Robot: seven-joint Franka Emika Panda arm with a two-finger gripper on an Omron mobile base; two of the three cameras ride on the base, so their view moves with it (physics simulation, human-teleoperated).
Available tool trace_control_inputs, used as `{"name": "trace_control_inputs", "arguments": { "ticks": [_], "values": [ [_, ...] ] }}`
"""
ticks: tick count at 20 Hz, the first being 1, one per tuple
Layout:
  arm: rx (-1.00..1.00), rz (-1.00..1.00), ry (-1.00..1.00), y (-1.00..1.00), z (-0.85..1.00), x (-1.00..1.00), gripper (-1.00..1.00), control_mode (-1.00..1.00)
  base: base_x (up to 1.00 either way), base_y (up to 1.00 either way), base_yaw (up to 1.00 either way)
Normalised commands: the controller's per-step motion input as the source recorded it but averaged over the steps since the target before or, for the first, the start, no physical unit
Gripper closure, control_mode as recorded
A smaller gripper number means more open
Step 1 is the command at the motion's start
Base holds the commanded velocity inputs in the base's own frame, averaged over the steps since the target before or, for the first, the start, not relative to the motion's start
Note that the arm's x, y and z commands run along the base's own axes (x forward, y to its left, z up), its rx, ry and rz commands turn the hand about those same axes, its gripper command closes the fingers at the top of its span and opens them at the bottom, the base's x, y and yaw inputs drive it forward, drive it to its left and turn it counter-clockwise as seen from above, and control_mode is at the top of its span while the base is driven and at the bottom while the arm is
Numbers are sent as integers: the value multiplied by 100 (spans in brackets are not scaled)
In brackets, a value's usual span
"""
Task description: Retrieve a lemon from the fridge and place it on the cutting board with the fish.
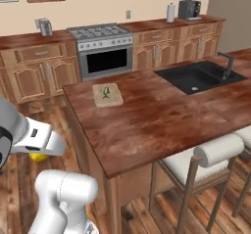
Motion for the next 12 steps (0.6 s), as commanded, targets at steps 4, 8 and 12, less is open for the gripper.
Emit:
{"name": "trace_control_inputs", "arguments": {
  "ticks": [4, 8, 12],
  "values": [
    [0, 0, 0, 0, 0, 0, 100, 100, 60, 42, -33],
    [0, 0, 0, 0, 0, 0, 100, 100, 34, 58, -38],
    [0, 0, 0, 0, 0, 0, 100, 100, 3, 71, -55]
  ]
}}
